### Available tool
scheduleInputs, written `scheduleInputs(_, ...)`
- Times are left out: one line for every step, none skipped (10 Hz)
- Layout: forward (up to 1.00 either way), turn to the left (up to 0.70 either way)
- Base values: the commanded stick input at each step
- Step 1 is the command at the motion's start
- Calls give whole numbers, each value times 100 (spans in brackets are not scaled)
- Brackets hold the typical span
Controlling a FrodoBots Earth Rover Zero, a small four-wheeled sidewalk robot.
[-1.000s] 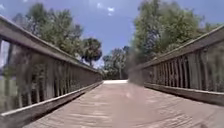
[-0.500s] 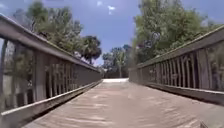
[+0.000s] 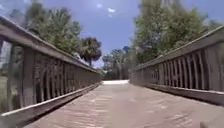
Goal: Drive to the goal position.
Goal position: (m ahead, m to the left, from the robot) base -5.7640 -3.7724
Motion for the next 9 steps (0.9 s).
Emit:
scheduleInputs(45, -4)
scheduleInputs(45, -4)
scheduleInputs(45, -4)
scheduleInputs(45, -4)
scheduleInputs(45, -4)
scheduleInputs(45, -4)
scheduleInputs(45, -4)
scheduleInputs(45, -4)
scheduleInputs(45, -4)
